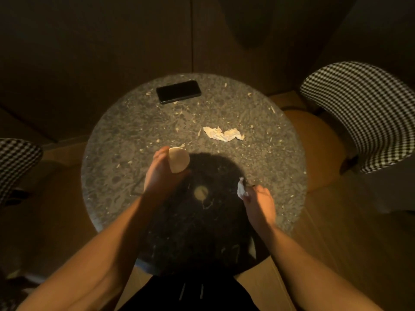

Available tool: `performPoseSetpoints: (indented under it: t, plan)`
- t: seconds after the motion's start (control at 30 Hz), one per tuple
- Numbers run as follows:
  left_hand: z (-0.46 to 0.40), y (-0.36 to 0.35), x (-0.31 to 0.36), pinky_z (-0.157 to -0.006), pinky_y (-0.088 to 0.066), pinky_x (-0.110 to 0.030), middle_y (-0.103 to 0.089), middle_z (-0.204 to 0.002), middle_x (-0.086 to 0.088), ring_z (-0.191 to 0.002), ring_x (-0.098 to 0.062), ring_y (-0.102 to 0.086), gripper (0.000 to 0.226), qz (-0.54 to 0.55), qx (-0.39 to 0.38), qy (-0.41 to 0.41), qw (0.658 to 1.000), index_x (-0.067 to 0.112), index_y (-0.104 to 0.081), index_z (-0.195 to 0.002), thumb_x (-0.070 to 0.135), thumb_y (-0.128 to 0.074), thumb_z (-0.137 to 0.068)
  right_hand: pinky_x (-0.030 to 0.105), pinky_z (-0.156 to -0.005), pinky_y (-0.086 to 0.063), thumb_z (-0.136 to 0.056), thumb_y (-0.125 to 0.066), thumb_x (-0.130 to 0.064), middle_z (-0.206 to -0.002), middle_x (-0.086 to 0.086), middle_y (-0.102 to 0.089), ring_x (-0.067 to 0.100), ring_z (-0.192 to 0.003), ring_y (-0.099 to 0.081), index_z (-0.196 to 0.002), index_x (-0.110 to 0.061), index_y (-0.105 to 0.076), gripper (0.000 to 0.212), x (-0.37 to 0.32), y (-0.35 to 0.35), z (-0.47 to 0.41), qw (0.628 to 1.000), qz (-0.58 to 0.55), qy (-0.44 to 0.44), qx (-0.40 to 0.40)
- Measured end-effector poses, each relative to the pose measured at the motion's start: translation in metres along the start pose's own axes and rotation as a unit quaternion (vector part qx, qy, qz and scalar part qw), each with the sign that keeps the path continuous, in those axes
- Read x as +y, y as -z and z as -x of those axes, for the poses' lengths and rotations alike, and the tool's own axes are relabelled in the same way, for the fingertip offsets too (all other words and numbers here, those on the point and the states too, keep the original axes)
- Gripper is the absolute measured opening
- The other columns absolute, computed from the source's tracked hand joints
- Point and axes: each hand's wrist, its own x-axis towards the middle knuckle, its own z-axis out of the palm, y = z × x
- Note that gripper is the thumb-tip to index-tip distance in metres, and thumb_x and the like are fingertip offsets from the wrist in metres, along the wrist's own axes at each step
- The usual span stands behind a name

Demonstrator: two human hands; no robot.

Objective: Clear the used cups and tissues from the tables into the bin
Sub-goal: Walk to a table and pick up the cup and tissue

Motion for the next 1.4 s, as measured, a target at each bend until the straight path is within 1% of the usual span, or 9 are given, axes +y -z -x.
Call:
performPoseSetpoints:
  t: [0.13,0.27,0.43,0.6,0.73,0.83,0.97,1.13,1.4]
  plan:
    - [-0.009,-0.002,-0.007,-0.075,-0.039,-0.024,-0.056,-0.107,0.002,-0.095,-0.011,-0.052,0.065,0.019,0.019,0.033,0.999,0.022,-0.055,-0.111,0.035,-0.087,-0.056,0.040,-0.073,-0.041,-0.088,-0.057,-0.014,-0.090,0.018,-0.065,0.037,-0.088,-0.057,-0.097,-0.006,-0.068,0.015,-0.011,0.005,-0.028,0.998,-0.043,0.010,0.052]
    - [-0.027,0.000,-0.010,-0.080,-0.041,-0.027,-0.058,-0.111,-0.007,-0.100,-0.021,-0.054,0.073,-0.005,0.031,0.062,0.998,0.014,-0.051,-0.119,0.036,-0.086,-0.059,0.042,-0.078,-0.046,-0.088,-0.061,-0.014,-0.097,0.015,-0.065,0.032,-0.094,-0.055,-0.100,-0.009,-0.067,0.015,-0.035,0.019,-0.086,0.991,-0.088,0.041,0.097]
    - [-0.043,0.002,-0.010,-0.083,-0.037,-0.025,-0.054,-0.116,-0.005,-0.106,-0.020,-0.052,0.075,0.002,0.053,0.087,0.995,0.017,-0.046,-0.124,0.041,-0.083,-0.063,0.038,-0.081,-0.044,-0.088,-0.061,-0.019,-0.105,0.012,-0.061,0.030,-0.100,-0.053,-0.102,-0.010,-0.067,0.018,-0.056,0.019,-0.172,0.991,-0.027,0.096,0.092]
    - [-0.042,-0.001,-0.011,-0.086,-0.035,-0.021,-0.041,-0.115,0.013,-0.101,0.001,-0.041,0.082,0.022,0.057,0.111,0.992,0.028,-0.038,-0.132,0.051,-0.079,-0.065,0.038,-0.098,-0.042,-0.085,-0.063,-0.018,-0.131,0.011,-0.051,0.029,-0.121,-0.048,-0.130,-0.013,-0.051,0.047,-0.054,0.002,-0.198,0.994,-0.038,0.096,0.030]
    - [-0.043,-0.003,-0.012,-0.091,-0.037,-0.022,-0.046,-0.123,0.009,-0.107,-0.002,-0.044,0.085,0.037,0.052,0.122,0.990,0.027,-0.037,-0.135,0.051,-0.079,-0.065,0.045,-0.108,-0.037,-0.082,-0.065,-0.029,-0.150,0.011,-0.032,0.031,-0.135,-0.035,-0.146,-0.026,-0.027,0.075,-0.055,-0.002,-0.194,0.988,0.000,0.153,-0.007]
    - [-0.045,-0.005,-0.009,-0.090,-0.034,-0.018,-0.046,-0.121,0.007,-0.106,-0.001,-0.043,0.082,0.039,0.054,0.117,0.991,0.023,-0.039,-0.134,0.046,-0.080,-0.067,0.046,-0.107,-0.035,-0.089,-0.055,-0.043,-0.151,0.010,-0.033,0.032,-0.135,-0.034,-0.145,-0.030,-0.033,0.061,-0.058,-0.005,-0.192,0.983,0.072,0.167,-0.026]
    - [-0.044,-0.006,-0.003,-0.086,-0.032,-0.015,-0.044,-0.117,0.009,-0.103,0.001,-0.042,0.078,0.041,0.061,0.114,0.991,0.023,-0.040,-0.132,0.042,-0.080,-0.068,0.044,-0.096,-0.040,-0.094,-0.050,-0.033,-0.130,0.008,-0.050,0.031,-0.120,-0.043,-0.133,-0.025,-0.050,0.040,-0.062,-0.005,-0.191,0.981,0.104,0.166,-0.001]
    - [-0.041,0.000,-0.002,-0.089,-0.033,-0.017,-0.046,-0.123,0.006,-0.106,-0.001,-0.042,0.082,0.043,0.060,0.132,0.988,0.022,-0.039,-0.135,0.042,-0.080,-0.068,0.040,-0.085,-0.045,-0.091,-0.058,-0.024,-0.109,0.010,-0.060,0.030,-0.105,-0.052,-0.111,-0.016,-0.064,0.023,-0.065,-0.004,-0.183,0.985,0.058,0.160,0.013]
    - [-0.027,0.033,-0.008,-0.089,-0.037,-0.026,-0.052,-0.123,-0.008,-0.113,-0.021,-0.050,0.074,0.006,0.062,0.125,0.990,0.015,-0.047,-0.127,0.043,-0.080,-0.067,0.026,-0.073,-0.040,-0.092,-0.057,-0.021,-0.103,0.010,-0.063,0.024,-0.095,-0.059,-0.110,-0.010,-0.063,0.022,-0.098,0.017,-0.148,0.980,-0.086,0.166,0.070]
